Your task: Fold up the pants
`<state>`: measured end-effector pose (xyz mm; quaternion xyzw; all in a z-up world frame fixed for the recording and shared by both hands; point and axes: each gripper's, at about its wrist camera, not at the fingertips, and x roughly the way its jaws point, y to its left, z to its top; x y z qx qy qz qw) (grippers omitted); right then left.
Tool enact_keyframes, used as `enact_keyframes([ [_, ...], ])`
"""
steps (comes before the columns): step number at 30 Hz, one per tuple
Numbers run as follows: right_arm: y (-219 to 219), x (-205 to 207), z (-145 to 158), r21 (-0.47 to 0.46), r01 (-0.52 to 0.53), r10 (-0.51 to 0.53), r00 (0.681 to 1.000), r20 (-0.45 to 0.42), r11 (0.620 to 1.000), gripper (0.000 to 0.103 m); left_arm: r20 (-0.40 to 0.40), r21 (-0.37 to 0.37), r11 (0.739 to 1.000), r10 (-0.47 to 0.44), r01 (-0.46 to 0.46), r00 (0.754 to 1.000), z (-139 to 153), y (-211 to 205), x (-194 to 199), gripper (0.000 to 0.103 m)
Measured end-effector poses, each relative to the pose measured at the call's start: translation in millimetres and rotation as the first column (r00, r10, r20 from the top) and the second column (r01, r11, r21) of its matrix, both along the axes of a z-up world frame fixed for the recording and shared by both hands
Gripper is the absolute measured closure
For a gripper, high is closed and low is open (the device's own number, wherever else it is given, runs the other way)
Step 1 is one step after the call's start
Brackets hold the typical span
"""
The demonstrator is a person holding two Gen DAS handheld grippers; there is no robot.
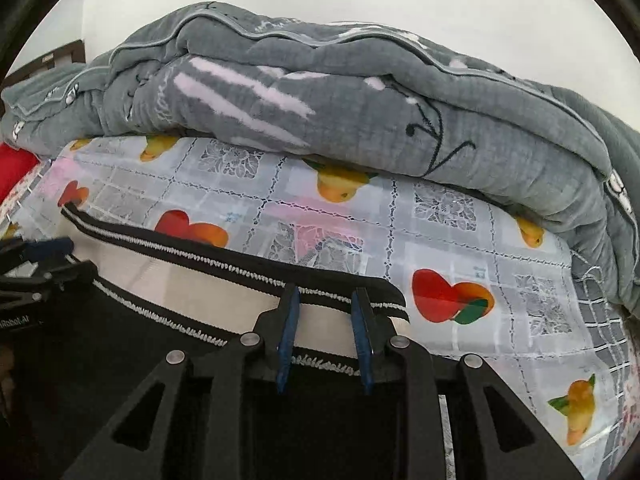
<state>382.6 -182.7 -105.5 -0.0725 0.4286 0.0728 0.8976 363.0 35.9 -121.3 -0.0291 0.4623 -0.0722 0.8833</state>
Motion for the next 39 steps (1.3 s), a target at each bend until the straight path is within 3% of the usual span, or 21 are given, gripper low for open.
enact_keyframes([
  [4, 1, -2, 1, -0.010, -0.002, 0.002, 1.000, -0.010, 1.000, 0.078, -0.013, 0.042, 0.999, -0.019, 0.019, 1.000, 5, -4, -5, 0.041],
  [7, 4, -11, 12, -0.049, -0.003, 0.001, 0.999, -0.041, 0.999, 0.076, -0.050, 0.054, 0.998, -0.023, 0.025, 0.999, 18, 1, -37, 0.040],
  [9, -4, -24, 23, -0.002, 0.022, -0.022, 0.997, -0.076, 1.000, 0.076, -0.063, 0.069, 0.996, -0.044, 0.048, 0.997, 22, 0, -63, 0.040],
  [12, -20, -65, 29, 0.084, 0.035, -0.022, 0.987, -0.157, 0.996, 0.075, -0.078, 0.070, 0.996, -0.048, 0.054, 0.996, 24, -2, -112, 0.040],
  [16, -29, -141, 24, 0.010, 0.030, -0.028, 0.994, -0.109, 1.000, 0.072, -0.012, -0.016, 1.000, 0.015, -0.016, 1.000, 26, 0, -180, 0.039],
  [21, -44, -200, 10, 0.081, 0.105, -0.091, 0.983, -0.162, 0.991, 0.072, -0.027, -0.002, 0.999, 0.043, -0.043, 0.999, 33, -12, -224, 0.037],
  [25, -46, -235, 34, 0.118, 0.101, -0.084, 0.986, -0.143, 0.988, 0.072, -0.055, -0.011, 0.999, 0.039, -0.040, 0.998, 54, -15, -261, 0.037],
  [28, -50, -263, 63, 0.115, 0.104, -0.096, 0.993, -0.067, 0.988, 0.072, -0.016, 0.007, 0.997, 0.081, -0.081, 0.997, 71, -15, -283, 0.037],
  [32, -59, -291, 100, 0.079, 0.127, -0.129, 0.992, 0.015, 0.989, 0.061, 0.021, 0.009, 0.995, 0.095, -0.095, 0.995, 97, -24, -309, 0.037],
  [35, -72, -308, 126, 0.113, 0.148, -0.152, 0.988, 0.025, 0.982, 0.049, 0.063, 0.020, 0.995, 0.094, -0.095, 0.994, 119, -32, -327, 0.033],
  [39, -85, -331, 152, 0.157, 0.162, -0.169, 0.985, 0.032, 0.974, 0.047, 0.109, 0.010, 0.993, 0.116, -0.117, 0.987, 144, -37, -348, 0.030],
])
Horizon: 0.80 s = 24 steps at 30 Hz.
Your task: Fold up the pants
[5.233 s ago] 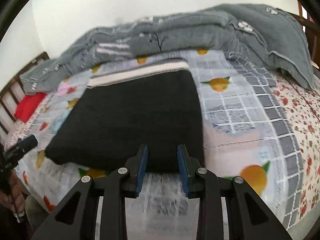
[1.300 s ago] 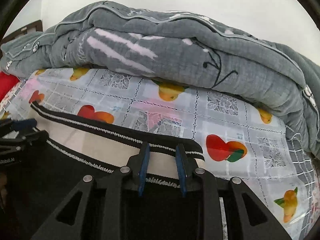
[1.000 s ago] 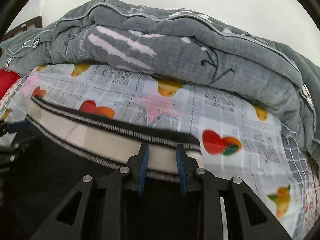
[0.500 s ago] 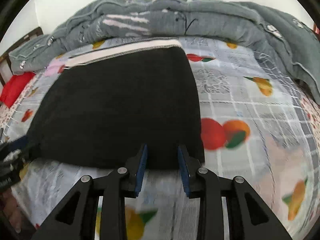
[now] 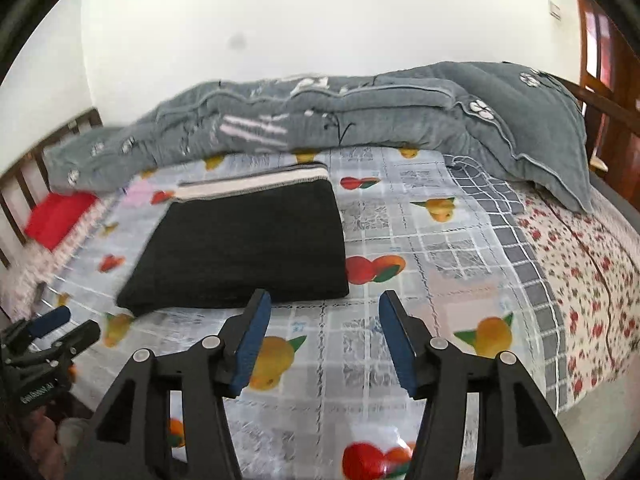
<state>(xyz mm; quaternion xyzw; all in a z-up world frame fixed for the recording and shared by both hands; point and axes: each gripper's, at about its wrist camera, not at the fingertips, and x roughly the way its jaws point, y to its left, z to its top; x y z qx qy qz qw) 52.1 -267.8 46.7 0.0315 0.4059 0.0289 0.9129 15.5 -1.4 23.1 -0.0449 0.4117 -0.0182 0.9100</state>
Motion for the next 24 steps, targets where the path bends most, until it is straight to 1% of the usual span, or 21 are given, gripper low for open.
enact_keyframes([
  [3, -2, -11, 12, -0.048, -0.002, 0.002, 1.000, 0.001, 0.999, 0.047, 0.032, 0.000, 1.000, 0.011, -0.011, 0.999, 15, -4, -15, 0.027],
  [4, -2, -16, 16, -0.066, 0.000, 0.000, 1.000, -0.001, 0.998, 0.046, 0.048, 0.010, 1.000, 0.017, -0.017, 0.999, 20, -7, -19, 0.023],
  [6, -2, -24, 23, -0.065, -0.013, 0.014, 1.000, 0.016, 0.998, 0.039, 0.073, 0.031, 0.999, 0.021, -0.023, 0.997, 28, -12, -25, 0.019],
  [8, -2, -30, 30, -0.077, -0.018, 0.022, 0.999, 0.046, 0.997, 0.016, 0.083, 0.043, 0.999, 0.028, -0.031, 0.996, 33, -15, -26, 0.016],
  [10, 0, -37, 37, -0.115, -0.008, 0.018, 0.996, 0.091, 0.993, 0.011, 0.087, 0.045, 0.998, 0.033, -0.037, 0.996, 35, -16, -26, 0.016],
  [12, 2, -39, 39, -0.141, -0.006, 0.021, 0.994, 0.104, 0.990, 0.009, 0.084, 0.045, 0.998, 0.029, -0.033, 0.996, 34, -17, -25, 0.016],
  [16, -3, -34, 37, -0.124, 0.003, 0.009, 0.996, 0.090, 0.992, 0.008, 0.084, 0.056, 0.998, 0.024, -0.028, 0.996, 31, -20, -23, 0.016],
  [24, -4, -29, 24, -0.142, 0.017, -0.006, 0.997, 0.075, 0.990, 0.009, 0.063, 0.042, 0.998, 0.037, -0.039, 0.997, 19, -16, -17, 0.016],
])
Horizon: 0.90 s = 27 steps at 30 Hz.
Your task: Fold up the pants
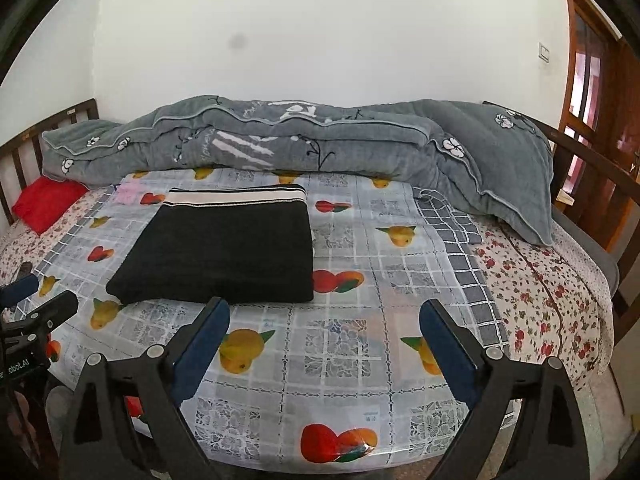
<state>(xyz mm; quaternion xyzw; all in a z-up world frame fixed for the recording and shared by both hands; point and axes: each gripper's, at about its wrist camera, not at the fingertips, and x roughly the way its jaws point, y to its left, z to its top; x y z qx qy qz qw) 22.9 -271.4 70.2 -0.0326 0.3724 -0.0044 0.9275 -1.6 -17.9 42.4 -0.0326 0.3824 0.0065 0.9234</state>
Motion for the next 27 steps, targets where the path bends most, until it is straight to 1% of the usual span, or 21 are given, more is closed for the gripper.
enact_keyframes([
  [6, 2, 0, 0, -0.002, -0.012, 0.012, 1.000, -0.002, 1.000, 0.008, 0.002, -0.006, 1.000, -0.012, 0.012, 1.000, 0, -4, 1, 0.016],
  [12, 0, -3, 2, 0.009, -0.008, 0.008, 1.000, 0.003, 1.000, 0.008, 0.003, 0.011, 1.000, -0.021, 0.021, 1.000, 1, -14, -2, 0.016],
  [27, -3, -6, 3, 0.005, 0.000, 0.000, 1.000, 0.004, 1.000, 0.009, 0.011, 0.008, 1.000, -0.019, 0.019, 1.000, 5, -15, -4, 0.016],
])
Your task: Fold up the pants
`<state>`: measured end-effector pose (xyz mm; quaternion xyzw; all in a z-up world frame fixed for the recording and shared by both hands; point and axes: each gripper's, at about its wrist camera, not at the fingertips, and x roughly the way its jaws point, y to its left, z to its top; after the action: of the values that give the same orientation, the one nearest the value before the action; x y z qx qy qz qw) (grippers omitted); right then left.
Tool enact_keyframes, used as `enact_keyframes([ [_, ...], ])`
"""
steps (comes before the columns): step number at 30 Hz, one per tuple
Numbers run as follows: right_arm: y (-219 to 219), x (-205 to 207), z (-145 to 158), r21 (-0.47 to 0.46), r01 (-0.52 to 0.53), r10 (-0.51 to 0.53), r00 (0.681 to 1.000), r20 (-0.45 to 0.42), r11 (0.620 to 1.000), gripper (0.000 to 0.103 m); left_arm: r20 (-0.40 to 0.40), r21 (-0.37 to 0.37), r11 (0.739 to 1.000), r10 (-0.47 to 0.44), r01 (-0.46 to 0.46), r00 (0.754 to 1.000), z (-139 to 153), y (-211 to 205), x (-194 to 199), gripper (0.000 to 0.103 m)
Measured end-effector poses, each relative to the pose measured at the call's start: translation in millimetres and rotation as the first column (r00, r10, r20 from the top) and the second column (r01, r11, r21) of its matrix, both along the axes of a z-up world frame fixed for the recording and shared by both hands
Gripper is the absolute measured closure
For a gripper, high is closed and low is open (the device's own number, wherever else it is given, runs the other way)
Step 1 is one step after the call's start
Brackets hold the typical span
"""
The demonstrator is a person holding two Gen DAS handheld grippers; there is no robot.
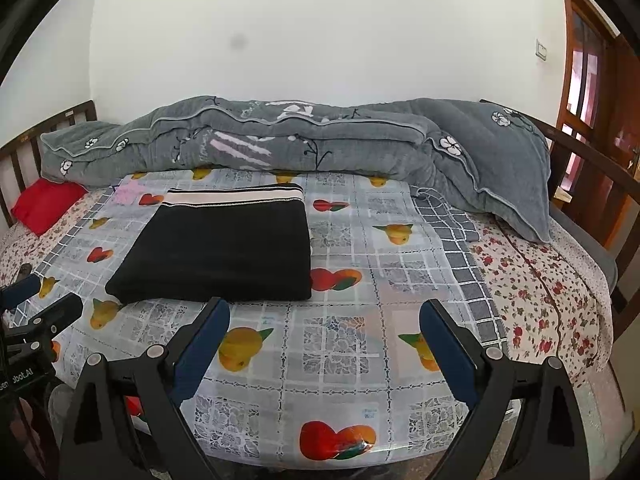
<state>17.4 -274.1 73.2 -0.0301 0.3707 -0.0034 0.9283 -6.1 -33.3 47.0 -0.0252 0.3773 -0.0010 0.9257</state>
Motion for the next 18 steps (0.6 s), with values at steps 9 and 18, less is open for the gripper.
enact_keyframes([
  [9, -0.8, 0.6, -0.4, 0.003, 0.003, -0.003, 1.000, -0.003, 1.000, 0.008, -0.002, -0.002, 1.000, 0.009, -0.009, 1.000, 0.3, 0.2, -0.2, 0.016],
  [18, -0.7, -0.5, 0.6, 0.005, 0.004, -0.004, 1.000, -0.001, 1.000, 0.009, -0.002, -0.005, 1.000, 0.008, -0.008, 1.000, 0.6, 0.3, -0.4, 0.016],
])
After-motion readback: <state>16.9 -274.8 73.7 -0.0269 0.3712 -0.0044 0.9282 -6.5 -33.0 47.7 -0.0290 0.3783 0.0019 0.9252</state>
